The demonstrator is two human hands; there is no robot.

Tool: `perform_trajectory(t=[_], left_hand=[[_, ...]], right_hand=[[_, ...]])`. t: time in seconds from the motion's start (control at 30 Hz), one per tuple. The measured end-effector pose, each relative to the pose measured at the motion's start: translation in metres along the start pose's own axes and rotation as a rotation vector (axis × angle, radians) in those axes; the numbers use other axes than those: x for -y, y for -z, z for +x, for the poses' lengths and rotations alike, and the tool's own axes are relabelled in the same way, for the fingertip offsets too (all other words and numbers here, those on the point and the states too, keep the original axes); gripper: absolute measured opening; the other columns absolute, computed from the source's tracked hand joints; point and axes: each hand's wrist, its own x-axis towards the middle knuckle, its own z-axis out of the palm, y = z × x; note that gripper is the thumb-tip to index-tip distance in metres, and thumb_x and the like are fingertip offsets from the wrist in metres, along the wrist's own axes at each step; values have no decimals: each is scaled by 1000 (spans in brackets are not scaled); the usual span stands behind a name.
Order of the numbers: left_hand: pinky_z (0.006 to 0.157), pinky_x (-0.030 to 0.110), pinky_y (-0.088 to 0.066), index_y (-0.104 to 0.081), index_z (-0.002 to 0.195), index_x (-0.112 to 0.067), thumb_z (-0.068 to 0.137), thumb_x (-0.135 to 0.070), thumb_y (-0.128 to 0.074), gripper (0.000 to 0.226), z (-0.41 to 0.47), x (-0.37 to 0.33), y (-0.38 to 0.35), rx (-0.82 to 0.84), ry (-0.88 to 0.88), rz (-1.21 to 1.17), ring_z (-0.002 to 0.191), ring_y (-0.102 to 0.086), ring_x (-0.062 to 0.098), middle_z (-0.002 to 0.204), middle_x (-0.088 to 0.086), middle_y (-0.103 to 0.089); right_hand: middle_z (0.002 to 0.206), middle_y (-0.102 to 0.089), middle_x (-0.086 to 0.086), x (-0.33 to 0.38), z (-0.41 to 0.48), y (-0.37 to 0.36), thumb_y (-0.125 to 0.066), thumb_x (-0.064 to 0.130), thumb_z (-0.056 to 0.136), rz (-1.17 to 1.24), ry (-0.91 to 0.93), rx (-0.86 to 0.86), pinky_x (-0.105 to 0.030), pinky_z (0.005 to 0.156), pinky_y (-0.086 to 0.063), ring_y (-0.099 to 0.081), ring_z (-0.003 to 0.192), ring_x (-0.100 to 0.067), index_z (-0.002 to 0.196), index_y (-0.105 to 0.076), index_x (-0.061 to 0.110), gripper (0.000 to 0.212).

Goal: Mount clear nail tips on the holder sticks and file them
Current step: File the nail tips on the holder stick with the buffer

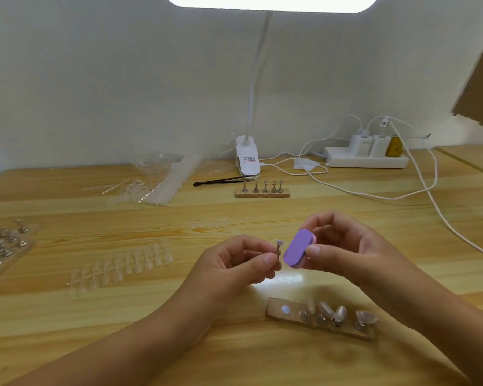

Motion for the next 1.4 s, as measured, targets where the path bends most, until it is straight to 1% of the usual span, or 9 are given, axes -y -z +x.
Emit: perform_trajectory(t=[0.17, 0.3, 0.43, 0.77, 0.97, 1.03, 1.1, 1.2, 1.4], left_hand=[[74, 15, -49, -75, 79, -28, 76, -22, -72, 8, -1, 0, -1, 15, -18, 13, 78, -64, 8, 90, -2, -75], [74, 13, -48, -73, 76, -28, 77, -21, -71, 8, -2, 0, 0, 39, -32, 44, 81, -65, 6, 88, -3, -75], [79, 17, -50, -71, 76, -28, 78, -21, -71, 7, -2, 1, 0, 36, -40, 63, 90, -68, 12, 95, 5, -75], [72, 12, -48, -71, 77, -30, 80, -20, -75, 11, -2, 1, 0, 29, -34, 87, 79, -65, 3, 83, -8, -72], [75, 13, -49, -75, 86, -30, 76, -25, -73, 12, -1, 0, 0, 0, -12, 75, 81, -66, 4, 83, -7, -71], [77, 14, -49, -75, 84, -31, 76, -26, -73, 10, -1, 0, 0, 8, -14, 83, 82, -65, 3, 84, -8, -71], [76, 14, -48, -75, 84, -30, 78, -26, -77, 8, -2, 0, -1, 17, -20, 77, 82, -65, 4, 84, -8, -70], [75, 14, -49, -74, 83, -29, 80, -29, -78, 6, -2, -1, -1, 20, -27, 77, 81, -65, 6, 82, -6, -70], [73, 14, -49, -71, 86, -22, 77, -28, -73, 11, -4, 0, -2, 57, -39, 95, 79, -65, 7, 81, -2, -71]], right_hand=[[93, -75, -7, 0, -1, -3, -70, 18, 77, -47, -18, 33, -20, 74, -54, -72, 85, -17, 101, -68, 14, 24], [95, -74, -4, 0, -1, -4, -71, 23, 76, -23, -23, 29, -20, 75, -55, -73, 86, -18, 98, -72, 26, 22], [97, -74, -4, 0, -1, -3, -72, 27, 77, -54, -59, 107, -20, 74, -55, -73, 86, -19, 99, -73, 27, 21], [89, -70, -2, 0, 1, 3, -73, 33, 78, 27, -36, 92, -22, 75, -55, -69, 82, -14, 108, -69, 26, 31], [84, -70, -8, 0, 4, 4, -91, 47, 54, 113, -30, -15, -20, 69, -55, -69, 80, -17, 75, -66, 24, 41], [85, -72, -8, -3, 3, 1, -87, 41, 60, 88, -35, -18, -20, 67, -54, -70, 80, -18, 75, -65, 25, 31], [89, -73, -8, -4, 1, -4, -76, 37, 73, 29, -30, 5, -21, 69, -54, -70, 81, -19, 90, -69, 31, 20], [91, -72, 2, -2, -2, -8, -67, 37, 82, -87, -3, 48, -20, 73, -53, -68, 84, -11, 114, -69, 42, 33], [85, -72, 6, 4, -3, -8, -69, 30, 80, -129, -23, 87, -16, 71, -52, -66, 76, -5, 98, -73, 31, 19]])
